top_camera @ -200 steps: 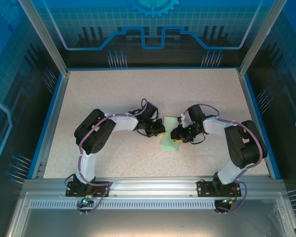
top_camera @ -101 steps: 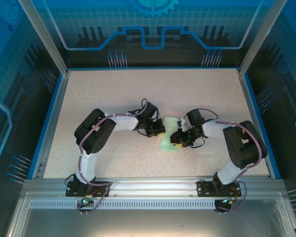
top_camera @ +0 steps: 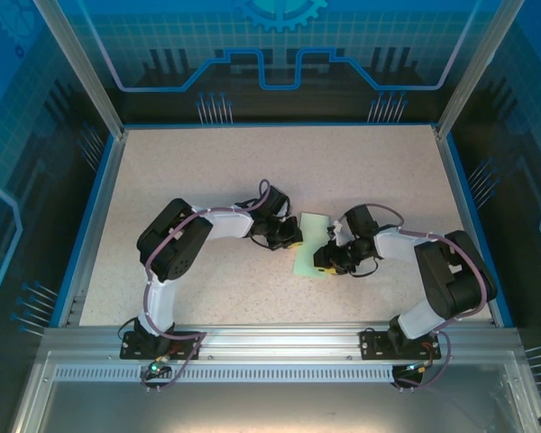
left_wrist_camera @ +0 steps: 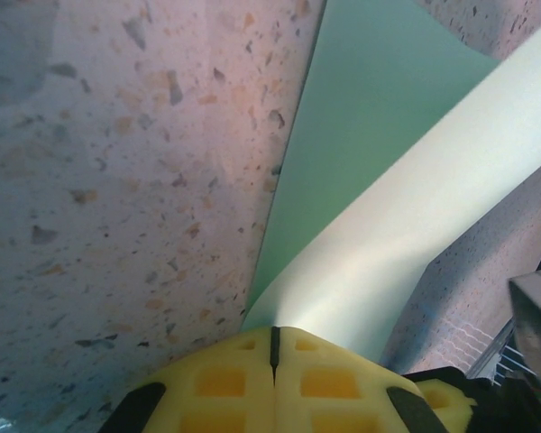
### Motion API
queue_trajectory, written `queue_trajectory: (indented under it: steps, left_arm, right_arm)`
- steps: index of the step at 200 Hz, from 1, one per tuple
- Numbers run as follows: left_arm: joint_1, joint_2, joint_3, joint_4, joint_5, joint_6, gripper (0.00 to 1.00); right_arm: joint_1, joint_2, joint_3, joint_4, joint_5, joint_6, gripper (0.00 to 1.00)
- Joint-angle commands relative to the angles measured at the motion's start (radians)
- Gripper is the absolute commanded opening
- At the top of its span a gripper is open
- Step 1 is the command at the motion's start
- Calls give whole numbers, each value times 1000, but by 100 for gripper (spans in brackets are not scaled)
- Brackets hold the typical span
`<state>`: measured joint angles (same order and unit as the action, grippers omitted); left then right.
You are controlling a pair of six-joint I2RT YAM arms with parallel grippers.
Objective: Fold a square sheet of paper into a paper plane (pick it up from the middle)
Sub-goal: Fold the square sheet of paper in half at the center of the table.
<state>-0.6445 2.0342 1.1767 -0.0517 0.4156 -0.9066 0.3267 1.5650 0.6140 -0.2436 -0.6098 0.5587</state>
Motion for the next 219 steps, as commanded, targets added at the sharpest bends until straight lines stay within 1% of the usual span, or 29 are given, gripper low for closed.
queue_trajectory:
  steps: [1,23,73,85,101,139,159,200,219]
  left_arm:
    - [-10,45,3,-89,-11,28,1]
    - [-10,47,4,-88,-11,24,1]
    - [-10,44,3,-96,-9,31,1]
    - [-11,44,3,-96,-9,31,1]
    - [-11,44,4,-97,-9,32,1]
    - [-12,41,3,-99,-12,31,1]
    - [-14,43,5,-100,-12,31,1]
    - [-14,44,6,-106,-12,35,1]
    - [-16,42,6,-106,-12,35,1]
  right_arm:
    - [15,46,-29,18,6,19,35]
    - [15,52,-26,4,22,15,34]
    - [34,-59,-31,-19,-23,15,35]
    - [43,-70,-38,-21,-17,17,35]
    - [47,-64,-48,-17,-10,18,35]
    - [49,-21,-71,-22,97,36,35]
    - [49,-11,-77,-8,87,41,35]
    - [49,-118,-91,-22,66,40,36]
    - [49,-125,-97,-21,73,35,37]
